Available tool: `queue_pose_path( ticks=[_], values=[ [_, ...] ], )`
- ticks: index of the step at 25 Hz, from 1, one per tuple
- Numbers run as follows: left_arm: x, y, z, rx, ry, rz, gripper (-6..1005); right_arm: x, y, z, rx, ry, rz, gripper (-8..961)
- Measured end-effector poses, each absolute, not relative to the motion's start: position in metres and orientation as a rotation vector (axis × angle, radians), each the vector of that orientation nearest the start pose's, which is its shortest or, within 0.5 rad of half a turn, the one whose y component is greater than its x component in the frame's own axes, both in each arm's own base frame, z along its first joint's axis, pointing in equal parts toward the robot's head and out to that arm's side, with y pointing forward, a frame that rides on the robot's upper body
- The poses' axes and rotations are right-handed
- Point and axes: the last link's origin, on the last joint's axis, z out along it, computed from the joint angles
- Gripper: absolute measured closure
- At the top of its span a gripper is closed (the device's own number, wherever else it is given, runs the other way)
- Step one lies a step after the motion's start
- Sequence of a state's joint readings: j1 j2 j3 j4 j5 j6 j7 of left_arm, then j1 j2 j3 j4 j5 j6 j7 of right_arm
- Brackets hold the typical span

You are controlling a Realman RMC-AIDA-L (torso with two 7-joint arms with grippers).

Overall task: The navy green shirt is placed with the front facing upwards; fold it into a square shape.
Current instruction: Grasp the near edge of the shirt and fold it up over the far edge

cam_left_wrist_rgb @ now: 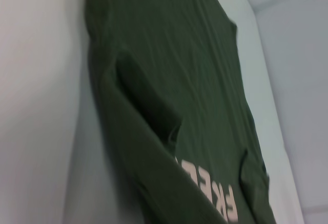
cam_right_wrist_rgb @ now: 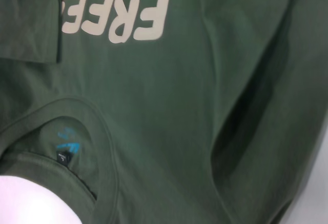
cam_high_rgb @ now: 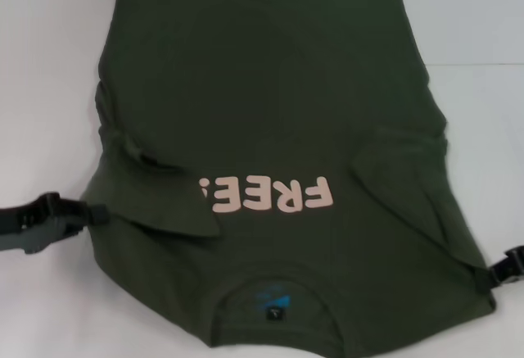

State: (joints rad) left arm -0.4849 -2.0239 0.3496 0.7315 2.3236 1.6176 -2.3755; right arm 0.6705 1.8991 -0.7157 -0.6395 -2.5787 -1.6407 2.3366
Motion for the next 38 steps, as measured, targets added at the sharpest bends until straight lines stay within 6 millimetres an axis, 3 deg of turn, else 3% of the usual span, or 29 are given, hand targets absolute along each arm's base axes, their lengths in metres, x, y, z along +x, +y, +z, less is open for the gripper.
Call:
queue_pose_path(
  ticks=[7,13,18,27,33,38],
  values=[
    [-0.323,0.284,0.056,2.344,2.127,0.583,956,0.317,0.32,0.061,-2.449,1.849,-0.2,949],
    [-0.315,0.265,0.055,2.334,2.004,0.453,956,0.317,0.306,0.058,-2.498,1.887,-0.25,950],
    [-0.314,0.27,0.051,2.347,2.016,0.428,956,0.317,0.313,0.059,-2.473,1.867,-0.19,950],
    [-0.302,0.358,0.052,2.39,2.336,0.549,956,0.283,0.375,0.062,-2.328,1.722,0.284,949],
    [-0.283,0.409,0.062,2.536,2.395,0.623,955,0.274,0.417,0.064,-2.141,1.6,0.414,949],
    [-0.274,0.438,0.053,2.683,2.447,0.668,955,0.265,0.446,0.062,-2.009,1.476,0.45,950]
  ],
)
